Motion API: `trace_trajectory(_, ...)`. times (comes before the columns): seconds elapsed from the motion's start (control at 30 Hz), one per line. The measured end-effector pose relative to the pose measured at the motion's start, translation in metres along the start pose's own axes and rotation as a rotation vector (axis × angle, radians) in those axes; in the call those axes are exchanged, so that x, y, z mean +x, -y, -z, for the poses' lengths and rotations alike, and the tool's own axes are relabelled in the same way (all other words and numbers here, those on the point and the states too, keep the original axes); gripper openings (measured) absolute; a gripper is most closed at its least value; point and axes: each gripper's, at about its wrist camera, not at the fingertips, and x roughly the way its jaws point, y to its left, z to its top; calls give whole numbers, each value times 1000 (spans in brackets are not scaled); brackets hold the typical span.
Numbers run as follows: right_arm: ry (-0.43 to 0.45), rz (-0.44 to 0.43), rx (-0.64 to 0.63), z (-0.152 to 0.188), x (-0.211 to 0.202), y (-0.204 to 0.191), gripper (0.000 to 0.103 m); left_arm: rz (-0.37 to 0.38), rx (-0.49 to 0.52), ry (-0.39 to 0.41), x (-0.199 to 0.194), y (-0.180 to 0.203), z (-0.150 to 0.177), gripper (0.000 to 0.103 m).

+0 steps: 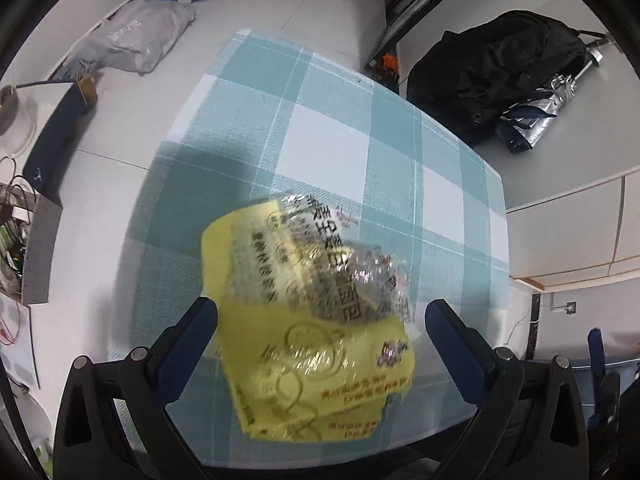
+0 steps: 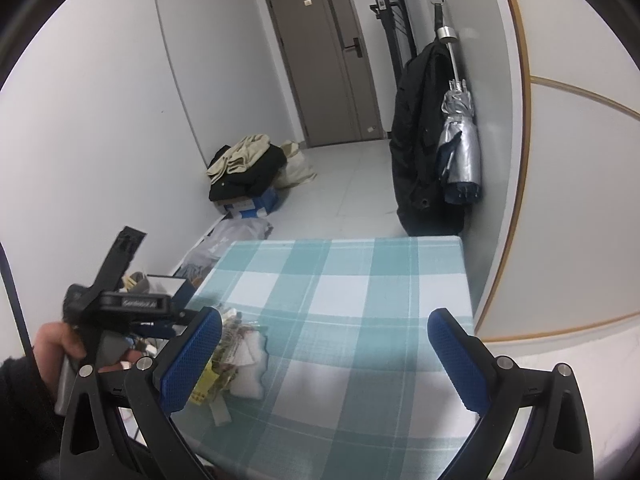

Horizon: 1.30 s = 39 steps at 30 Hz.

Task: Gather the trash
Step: 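Lower the left tool onto the yellow snack wrapper and close it, then lift the yellow wrapper with the left tool while the right tool grasps another yellow wrapper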

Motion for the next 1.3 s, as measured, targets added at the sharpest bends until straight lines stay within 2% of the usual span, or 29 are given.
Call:
trace_trajectory(0.13,-10,-7,-12,1,2,-2,103,-46,19,-44,14,4,-4,102)
trace_trajectory(0.2,-10,-9,-21,1,2,-4,103,-92,15,-55,18,3,-4,102)
trace_trajectory(0.33,-12,-6,-32,2,2,-6,103,-114,-1,-71,21,-3,-5,99)
trace_trajectory(0.5,-14,-6,-30,4,2,-7,103,-110,5,-60,16,-4,-3,81)
trace_trajectory(0.57,-13,-3,-34,4,1,-8,103,-95,-3,-59,15,-8,-4,66)
trace_trajectory(0.67,-16,4,-48,6,2,-12,103,-47,-26,-69,12,-14,-6,52)
trace_trajectory(0.8,-25,18,-59,8,6,-16,103,-19,-36,-51,4,-17,-8,44)
trace_trajectory(0.9,-27,32,-69,11,8,-19,103,9,-25,-37,-3,-18,-8,34)
trace_trajectory(0.97,-38,38,-76,12,12,-22,103,25,-22,-30,-7,-17,-8,23)
trace_trajectory(1.1,-62,42,-84,16,20,-30,103,66,-13,-18,-14,-16,-9,15)
trace_trajectory(1.13,-70,41,-87,17,22,-32,103,74,-5,-16,-15,-16,-8,10)
trace_trajectory(1.3,-105,4,-96,21,32,-43,103,120,33,-9,-21,-12,-8,7)
